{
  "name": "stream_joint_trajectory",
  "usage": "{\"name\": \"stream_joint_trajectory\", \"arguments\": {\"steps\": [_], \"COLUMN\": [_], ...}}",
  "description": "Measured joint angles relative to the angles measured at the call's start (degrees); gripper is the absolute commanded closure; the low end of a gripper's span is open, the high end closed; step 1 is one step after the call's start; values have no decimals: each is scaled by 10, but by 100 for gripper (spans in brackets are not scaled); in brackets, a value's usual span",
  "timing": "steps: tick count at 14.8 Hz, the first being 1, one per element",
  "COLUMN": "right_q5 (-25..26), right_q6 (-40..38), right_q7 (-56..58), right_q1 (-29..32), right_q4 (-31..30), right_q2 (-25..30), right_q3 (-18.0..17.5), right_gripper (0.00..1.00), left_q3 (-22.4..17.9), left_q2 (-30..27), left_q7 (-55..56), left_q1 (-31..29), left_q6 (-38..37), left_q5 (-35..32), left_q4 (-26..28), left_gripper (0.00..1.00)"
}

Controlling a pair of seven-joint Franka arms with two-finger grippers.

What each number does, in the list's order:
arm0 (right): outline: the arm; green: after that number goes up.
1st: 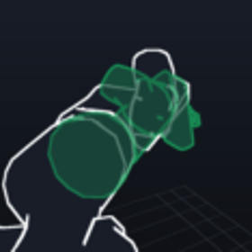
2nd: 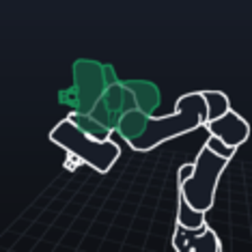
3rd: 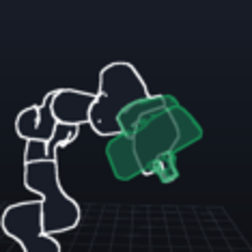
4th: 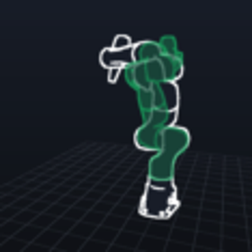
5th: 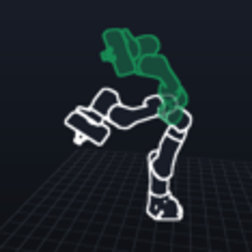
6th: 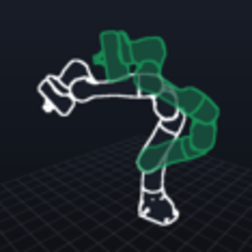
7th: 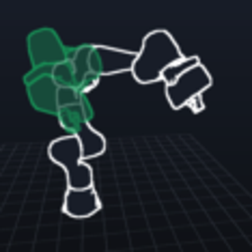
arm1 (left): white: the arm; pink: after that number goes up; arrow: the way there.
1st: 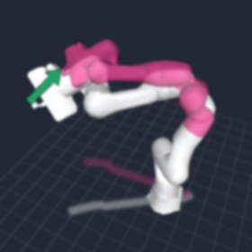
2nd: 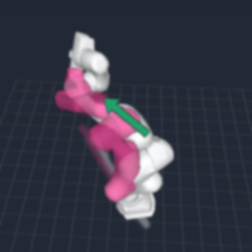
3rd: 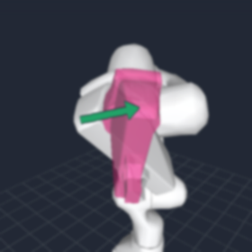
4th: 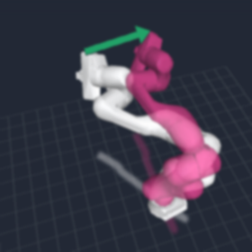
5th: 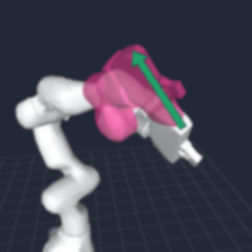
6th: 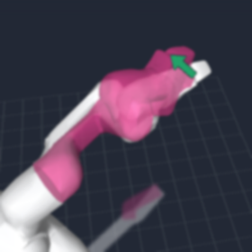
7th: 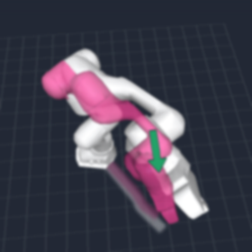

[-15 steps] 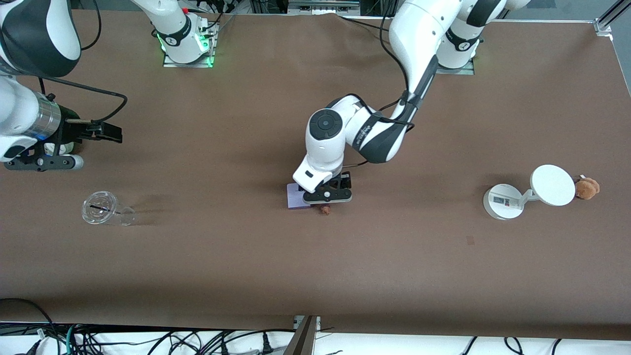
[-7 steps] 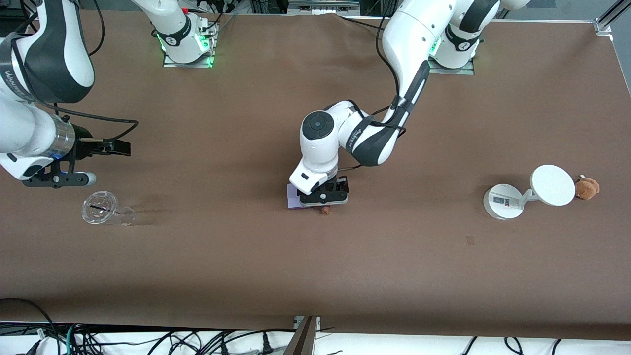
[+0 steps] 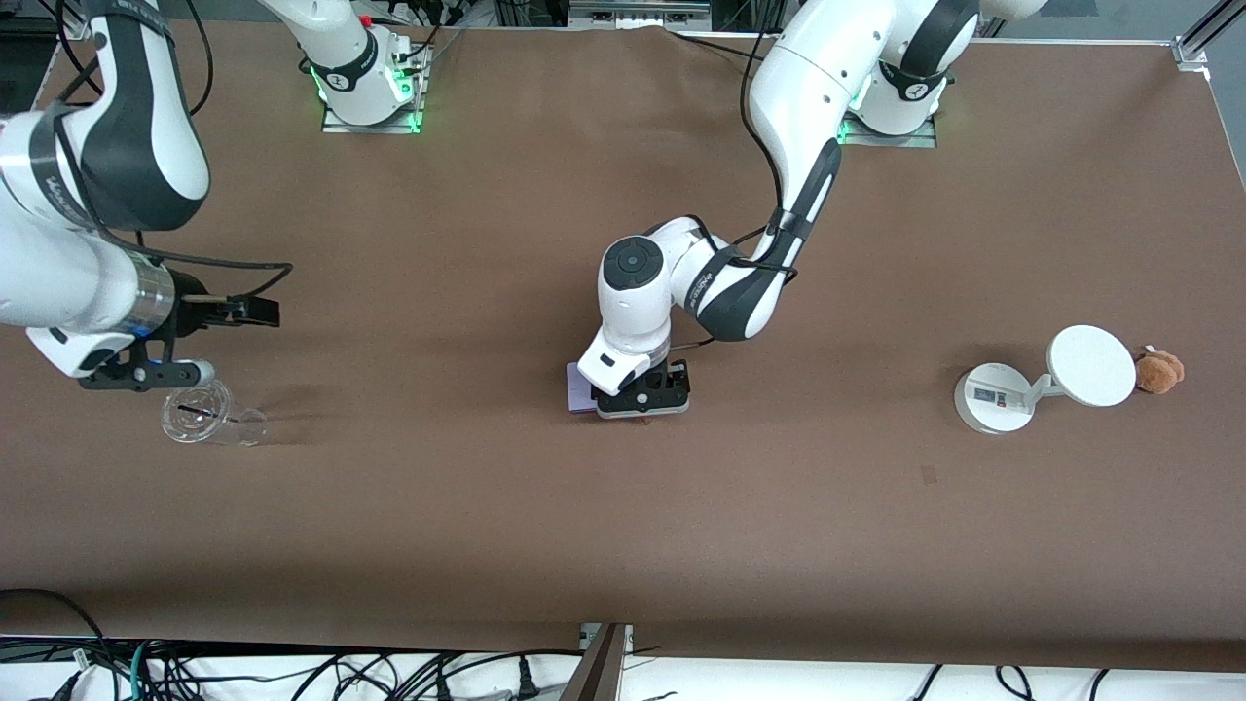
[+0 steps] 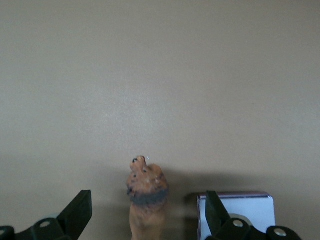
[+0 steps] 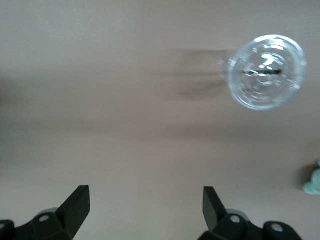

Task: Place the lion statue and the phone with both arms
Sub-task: 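Lift the lion with the left gripper while the right gripper reaches the phone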

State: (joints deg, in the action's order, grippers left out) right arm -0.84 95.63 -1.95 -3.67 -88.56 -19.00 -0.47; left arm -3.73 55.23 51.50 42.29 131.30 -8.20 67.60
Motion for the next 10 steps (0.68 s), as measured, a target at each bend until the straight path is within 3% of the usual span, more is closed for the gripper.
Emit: {"name": "stream_joint_trajectory", "arguments": {"steps": [3,4,6,10], "right_q5": [-6,-6,-7,-7], "right_q6": [36,45,59,114], "right_q7": [-3,-4,-5,-32], "right_q1": [-17,-24,-38,-64], "right_q4": [0,0,1,0], "right_q2": [-34,-42,-54,-93], "right_q3": [-1,-1,-1,-1], "right_gripper": [0,0,0,0], "left_q3": [-1,-1,-1,-2], "left_q2": [11,13,13,14], "left_q7": [0,0,0,0], "left_q1": [0,0,0,1], "left_q6": [13,14,15,15], "left_q5": [0,0,0,0], "left_q4": [0,0,-1,-2], "left_gripper": [0,8,30,98]}}
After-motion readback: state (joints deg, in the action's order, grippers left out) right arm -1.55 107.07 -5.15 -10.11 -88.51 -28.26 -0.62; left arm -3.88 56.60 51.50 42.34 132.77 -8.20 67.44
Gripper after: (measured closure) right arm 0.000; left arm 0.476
